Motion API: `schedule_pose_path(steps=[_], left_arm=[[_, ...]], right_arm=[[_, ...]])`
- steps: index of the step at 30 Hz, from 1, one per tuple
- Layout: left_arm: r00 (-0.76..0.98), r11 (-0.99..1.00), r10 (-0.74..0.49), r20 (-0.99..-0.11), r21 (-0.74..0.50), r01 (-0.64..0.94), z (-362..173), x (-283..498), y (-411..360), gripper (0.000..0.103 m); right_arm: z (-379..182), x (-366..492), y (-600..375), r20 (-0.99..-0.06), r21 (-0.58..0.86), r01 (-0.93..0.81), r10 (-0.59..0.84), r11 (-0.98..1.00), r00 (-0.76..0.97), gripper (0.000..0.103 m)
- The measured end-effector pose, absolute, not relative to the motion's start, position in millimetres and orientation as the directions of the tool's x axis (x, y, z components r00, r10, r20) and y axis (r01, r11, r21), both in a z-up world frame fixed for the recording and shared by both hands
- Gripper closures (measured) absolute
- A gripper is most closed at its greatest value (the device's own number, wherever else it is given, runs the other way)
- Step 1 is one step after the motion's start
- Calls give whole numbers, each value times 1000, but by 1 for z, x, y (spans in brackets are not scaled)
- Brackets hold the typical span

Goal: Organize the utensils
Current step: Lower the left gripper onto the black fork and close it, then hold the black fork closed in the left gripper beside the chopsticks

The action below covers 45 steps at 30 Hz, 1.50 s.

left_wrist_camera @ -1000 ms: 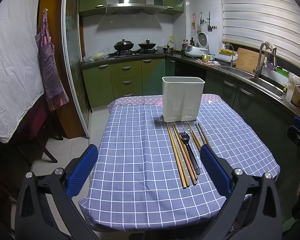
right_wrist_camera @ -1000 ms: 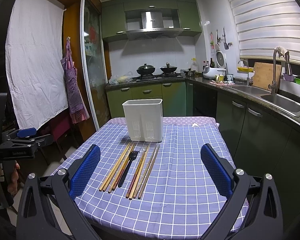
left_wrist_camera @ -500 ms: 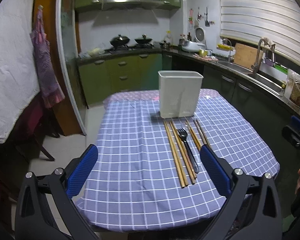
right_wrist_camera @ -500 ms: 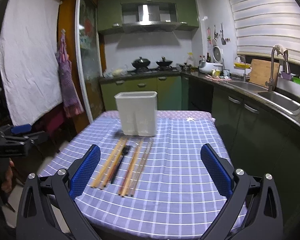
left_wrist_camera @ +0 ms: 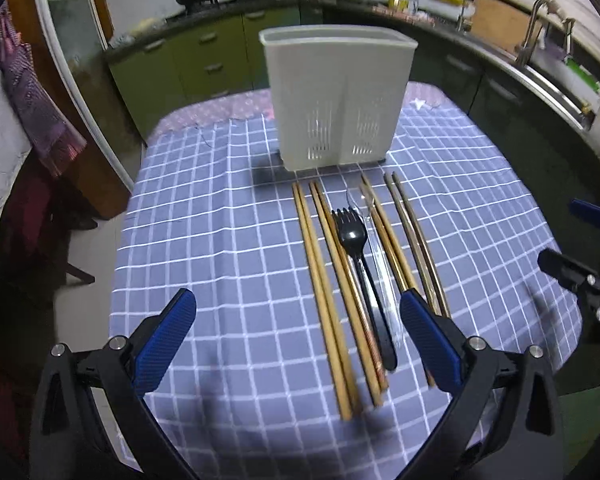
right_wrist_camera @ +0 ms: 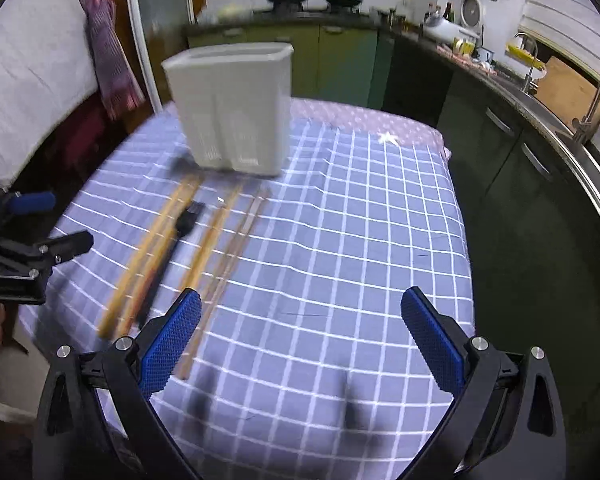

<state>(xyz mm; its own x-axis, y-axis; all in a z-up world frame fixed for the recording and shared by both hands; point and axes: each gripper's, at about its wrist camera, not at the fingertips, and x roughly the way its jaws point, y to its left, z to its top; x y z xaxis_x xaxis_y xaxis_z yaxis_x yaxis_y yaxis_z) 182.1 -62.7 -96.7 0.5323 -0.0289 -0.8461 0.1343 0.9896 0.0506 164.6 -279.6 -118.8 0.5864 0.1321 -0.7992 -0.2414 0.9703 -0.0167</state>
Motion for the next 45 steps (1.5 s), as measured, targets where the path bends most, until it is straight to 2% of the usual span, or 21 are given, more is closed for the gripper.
schedule_pose_path(steps=[4,5,6,7,8,10,13,14,19,23,32,45], left_arm=[[459,986,-69,-886,11,169,-109,207,-82,6],[440,985,-75,-895,2,171,-111,211,-86,10],[423,986,-73,-903,-1,169,-114,215,-89,15],[410,986,-72,-909,-2,168,-116,217,-92,26],[386,986,-75,-920,-11,166,-119,222,-95,33],[353,988,-64,-934,-9,157,-126,230,-99,42],[320,988,-64,-945,-15,153,-133,236,-100,50],[309,988,-68,-949,-21,152,-135,237,-100,59],[271,988,-92,-958,-53,148,-144,243,-106,88],[248,989,-76,-966,-40,145,-150,249,-113,92],[221,992,-38,-975,-10,124,-161,263,-118,93],[198,993,-44,-979,-22,112,-176,278,-122,95]], right_arm=[[-132,193,-291,-849,61,-227,170,972,500,4],[-134,197,-295,-859,69,-215,168,974,484,5],[-136,203,-298,-870,76,-199,162,977,466,8],[-141,210,-303,-881,88,-183,162,979,444,9],[-145,214,-307,-890,101,-171,166,980,425,10],[-150,220,-311,-904,104,-154,158,983,397,15],[-154,221,-314,-908,110,-164,166,980,385,16],[-155,223,-314,-909,113,-166,169,980,382,16],[-165,226,-311,-912,135,-183,194,974,361,16],[-170,229,-313,-914,138,-177,194,974,356,16],[-172,230,-316,-917,125,-184,185,975,353,16],[-170,227,-312,-916,119,-198,185,973,357,16]])
